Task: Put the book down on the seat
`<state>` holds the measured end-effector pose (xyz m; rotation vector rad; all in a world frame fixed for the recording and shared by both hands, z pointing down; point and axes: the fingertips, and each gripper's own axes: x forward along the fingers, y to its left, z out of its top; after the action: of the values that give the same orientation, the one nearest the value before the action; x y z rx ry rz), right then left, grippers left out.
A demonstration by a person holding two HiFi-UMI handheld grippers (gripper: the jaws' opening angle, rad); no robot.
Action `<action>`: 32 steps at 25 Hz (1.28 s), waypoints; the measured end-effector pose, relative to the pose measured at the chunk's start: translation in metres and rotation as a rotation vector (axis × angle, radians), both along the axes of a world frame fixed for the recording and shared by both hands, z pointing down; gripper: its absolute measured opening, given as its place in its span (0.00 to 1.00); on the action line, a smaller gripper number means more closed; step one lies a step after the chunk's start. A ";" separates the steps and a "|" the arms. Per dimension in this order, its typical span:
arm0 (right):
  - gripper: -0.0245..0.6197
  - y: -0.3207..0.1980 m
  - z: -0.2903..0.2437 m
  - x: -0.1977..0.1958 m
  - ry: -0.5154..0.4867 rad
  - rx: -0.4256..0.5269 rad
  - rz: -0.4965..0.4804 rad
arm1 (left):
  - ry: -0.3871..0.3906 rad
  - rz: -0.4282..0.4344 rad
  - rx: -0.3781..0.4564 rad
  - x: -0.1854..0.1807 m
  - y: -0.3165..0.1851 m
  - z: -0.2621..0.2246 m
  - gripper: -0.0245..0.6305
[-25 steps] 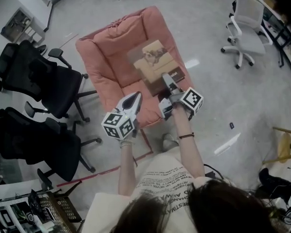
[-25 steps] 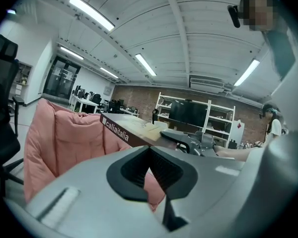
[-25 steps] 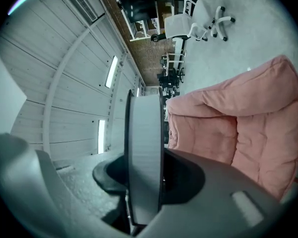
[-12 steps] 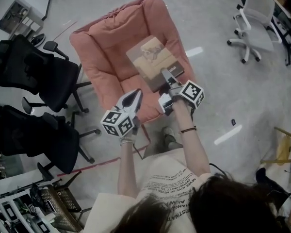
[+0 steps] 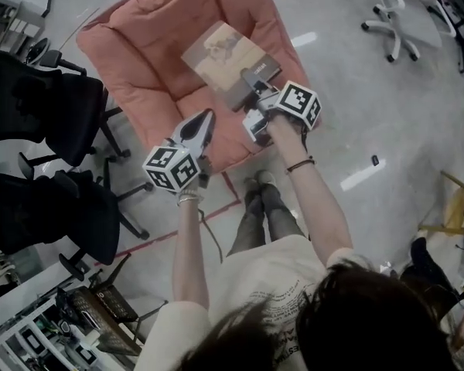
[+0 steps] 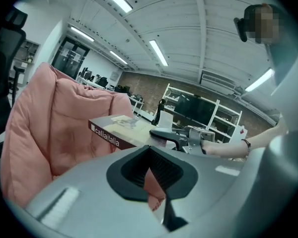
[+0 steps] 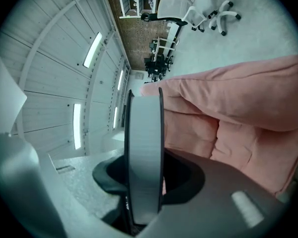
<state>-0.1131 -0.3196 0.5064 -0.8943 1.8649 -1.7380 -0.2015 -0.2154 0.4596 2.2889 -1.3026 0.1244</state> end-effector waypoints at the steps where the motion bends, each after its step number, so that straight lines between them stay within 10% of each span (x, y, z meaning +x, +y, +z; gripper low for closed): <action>1: 0.27 -0.003 0.010 -0.002 0.012 -0.009 -0.006 | -0.011 0.012 -0.014 0.001 -0.002 0.010 0.04; 32: 0.27 -0.035 0.199 -0.060 0.188 -0.106 -0.113 | 0.063 0.089 -0.194 -0.027 -0.045 0.193 0.04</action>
<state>-0.1729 -0.3546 0.7053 -1.0434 1.9916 -1.8924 -0.2284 -0.2609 0.6526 2.1673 -1.1067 0.1988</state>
